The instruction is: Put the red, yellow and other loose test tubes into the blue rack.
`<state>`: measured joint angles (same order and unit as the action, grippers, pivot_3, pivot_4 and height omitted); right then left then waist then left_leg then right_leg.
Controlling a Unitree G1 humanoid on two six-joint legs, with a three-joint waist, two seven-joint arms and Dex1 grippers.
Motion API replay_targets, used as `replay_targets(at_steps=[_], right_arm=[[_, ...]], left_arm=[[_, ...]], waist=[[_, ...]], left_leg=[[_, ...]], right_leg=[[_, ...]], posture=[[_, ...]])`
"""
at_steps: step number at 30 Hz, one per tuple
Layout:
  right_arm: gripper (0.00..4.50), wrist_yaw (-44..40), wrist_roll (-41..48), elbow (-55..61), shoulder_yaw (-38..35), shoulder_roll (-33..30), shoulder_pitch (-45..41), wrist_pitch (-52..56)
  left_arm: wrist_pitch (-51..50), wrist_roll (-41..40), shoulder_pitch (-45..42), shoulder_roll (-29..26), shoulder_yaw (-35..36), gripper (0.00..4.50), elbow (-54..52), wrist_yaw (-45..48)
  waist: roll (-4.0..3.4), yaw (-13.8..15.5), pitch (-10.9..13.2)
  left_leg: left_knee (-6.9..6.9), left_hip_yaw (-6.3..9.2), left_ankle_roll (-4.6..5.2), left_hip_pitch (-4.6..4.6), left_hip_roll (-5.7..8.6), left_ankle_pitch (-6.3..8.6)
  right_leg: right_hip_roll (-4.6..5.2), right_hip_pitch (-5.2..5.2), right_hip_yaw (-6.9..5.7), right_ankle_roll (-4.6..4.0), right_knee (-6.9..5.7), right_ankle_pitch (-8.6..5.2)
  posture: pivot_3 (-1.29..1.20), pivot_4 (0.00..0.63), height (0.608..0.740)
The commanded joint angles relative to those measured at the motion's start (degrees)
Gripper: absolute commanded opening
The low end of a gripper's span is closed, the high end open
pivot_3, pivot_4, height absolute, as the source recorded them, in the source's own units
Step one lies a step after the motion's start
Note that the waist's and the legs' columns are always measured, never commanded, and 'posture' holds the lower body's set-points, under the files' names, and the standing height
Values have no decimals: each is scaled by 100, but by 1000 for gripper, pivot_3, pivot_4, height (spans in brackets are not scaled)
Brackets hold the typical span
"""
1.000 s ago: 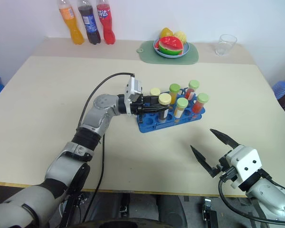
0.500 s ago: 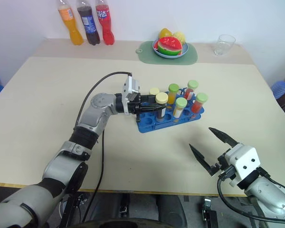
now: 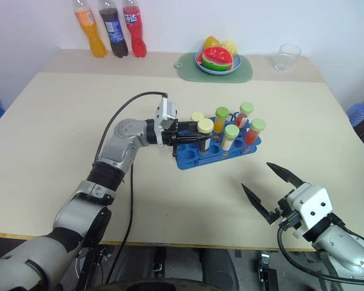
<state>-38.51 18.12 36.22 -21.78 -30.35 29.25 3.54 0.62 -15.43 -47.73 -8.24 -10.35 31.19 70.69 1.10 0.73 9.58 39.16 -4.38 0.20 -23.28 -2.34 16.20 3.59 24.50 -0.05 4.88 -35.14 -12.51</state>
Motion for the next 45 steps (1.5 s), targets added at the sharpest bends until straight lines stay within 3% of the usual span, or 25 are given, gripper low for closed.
replay_targets(at_steps=[1,16,22,31,40,45], right_arm=[[4207,32,-16,78,-47,-41,-5,-8],[4207,37,-24,52,-8,-38,-56,-4],[4207,26,-32,55,11,-38,-71,3],[4207,-70,31,-60,14,-52,-42,-29],[4207,-196,245,-292,-161,35,124,-112],[4207,-276,511,-364,-479,44,364,-101]], left_arm=[[-106,242,189,-99,-178,760,77,-1],[-412,128,205,-100,-167,760,23,185],[-298,84,184,-2,-14,3618,-163,-54],[31,-313,917,-541,489,3618,-1318,-161],[-620,-779,2123,-2024,1055,3618,-2173,292],[-1170,-1049,2670,-2485,1340,3618,-2759,69]], waist=[[0,0,0],[0,-3,1],[0,-1,2],[-1,-9,1],[-5,-12,1],[-5,14,1]], left_leg=[[0,0,0,0,0,0],[-1,-1,1,-9,-5,1],[-1,-1,2,-9,-4,1],[-3,-1,2,-7,-11,1],[-4,-1,1,-2,-20,1],[0,-2,1,-2,-34,2]], right_leg=[[0,0,0,0,0,0],[-4,10,-2,0,0,0],[-3,10,-2,0,0,0],[-4,11,-1,-1,-2,0],[-2,11,0,-2,-6,-1],[9,9,-1,-2,-6,0]], posture=[[0,150,740],[0,150,740],[0,150,740],[0,150,740],[0,150,740],[0,150,740]])
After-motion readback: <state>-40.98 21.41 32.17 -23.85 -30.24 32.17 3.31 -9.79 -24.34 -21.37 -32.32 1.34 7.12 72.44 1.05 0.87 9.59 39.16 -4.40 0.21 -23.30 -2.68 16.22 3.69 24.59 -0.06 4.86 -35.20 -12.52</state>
